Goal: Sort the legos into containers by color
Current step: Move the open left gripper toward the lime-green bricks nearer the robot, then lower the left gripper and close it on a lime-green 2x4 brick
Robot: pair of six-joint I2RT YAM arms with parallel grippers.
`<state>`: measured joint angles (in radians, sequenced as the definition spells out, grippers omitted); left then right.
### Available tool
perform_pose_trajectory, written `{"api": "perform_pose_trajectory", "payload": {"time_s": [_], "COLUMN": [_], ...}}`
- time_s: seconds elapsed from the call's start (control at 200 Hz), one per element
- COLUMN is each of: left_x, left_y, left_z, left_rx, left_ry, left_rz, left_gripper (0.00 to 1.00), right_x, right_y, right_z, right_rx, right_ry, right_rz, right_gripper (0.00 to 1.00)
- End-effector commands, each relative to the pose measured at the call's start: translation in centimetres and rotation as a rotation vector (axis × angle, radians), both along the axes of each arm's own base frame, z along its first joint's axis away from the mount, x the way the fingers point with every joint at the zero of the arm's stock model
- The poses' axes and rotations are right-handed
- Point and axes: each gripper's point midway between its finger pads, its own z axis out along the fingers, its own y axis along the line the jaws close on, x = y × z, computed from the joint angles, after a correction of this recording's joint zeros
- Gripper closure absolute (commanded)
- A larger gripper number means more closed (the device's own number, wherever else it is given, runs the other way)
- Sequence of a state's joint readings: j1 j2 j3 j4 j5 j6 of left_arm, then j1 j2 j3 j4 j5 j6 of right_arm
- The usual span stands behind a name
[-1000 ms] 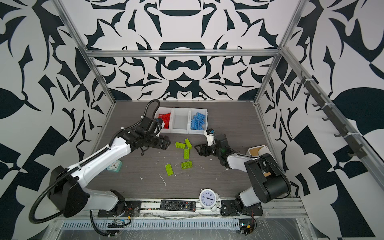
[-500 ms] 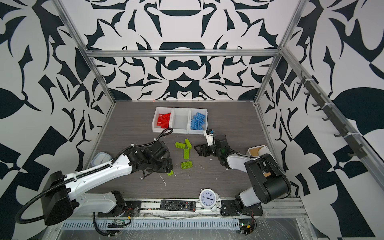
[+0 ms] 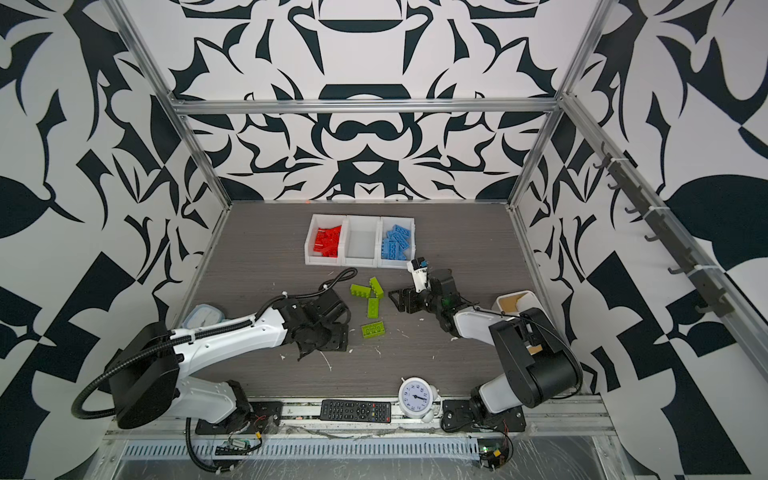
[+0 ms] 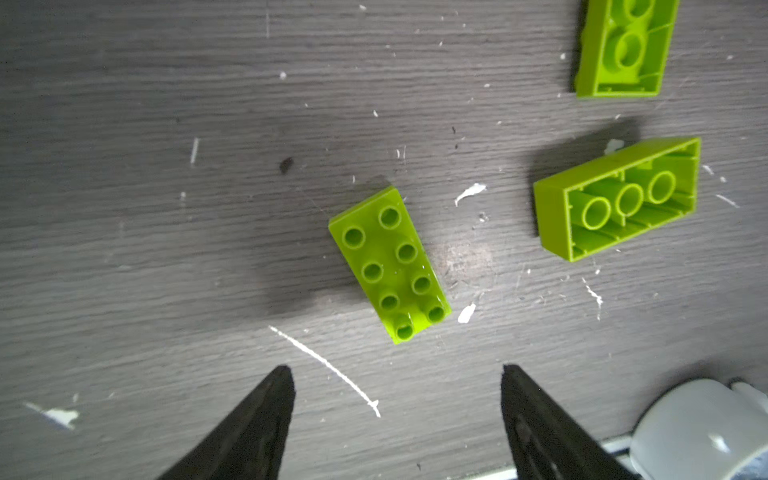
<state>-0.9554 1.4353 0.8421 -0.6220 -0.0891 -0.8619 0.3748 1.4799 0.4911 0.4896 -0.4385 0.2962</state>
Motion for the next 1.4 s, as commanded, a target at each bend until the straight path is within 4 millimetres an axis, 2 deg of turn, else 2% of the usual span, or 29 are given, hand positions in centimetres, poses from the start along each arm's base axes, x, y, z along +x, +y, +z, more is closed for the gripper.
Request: {"api": "perform_pose_trajectory", "payload": {"time_s": [0.0, 0.225, 0.68, 0.81, 1.15, 1.395], "left_x": [0.3, 0.5, 2.0, 2.1, 1.3, 1.6], "left_y": [-1.0, -1.4, -2.4, -1.6, -0.2, -0.1], "left_z": [-1.0, -1.9, -3.8, -4.2, -5.9, -6.0], "left_rx": [-0.009, 0.016, 0.074, 0.128, 0.167, 0.170], "left_ry": [0.006, 0.026, 0.005, 0.009, 0.029, 0.010], "left_rz": [-0.008, -0.037, -0.098, -0.111, -0.094, -0.087], "left_gripper": [0.20, 0.23, 0.33, 0.41, 0.47, 0.54], "right_x": [0.8, 0.7, 0.7, 0.8, 0.7, 0.7], "right_y": [0.7, 0.8, 0.8, 0.7, 0.9, 0.8], "right_z": [2.0, 2.1, 1.9, 1.9, 2.0, 2.0], "right_rx": [0.021, 0.025, 0.023, 0.020, 0.024, 0.021], "right_ry": [-0.061, -0.065, -0.057, -0.059, -0.059, -0.060], "right_rz": [0.022, 0.033, 0.026, 0.025, 0.032, 0.031], "right_gripper": [0.21, 0.21, 0.21, 0.21, 0.21, 0.21]}}
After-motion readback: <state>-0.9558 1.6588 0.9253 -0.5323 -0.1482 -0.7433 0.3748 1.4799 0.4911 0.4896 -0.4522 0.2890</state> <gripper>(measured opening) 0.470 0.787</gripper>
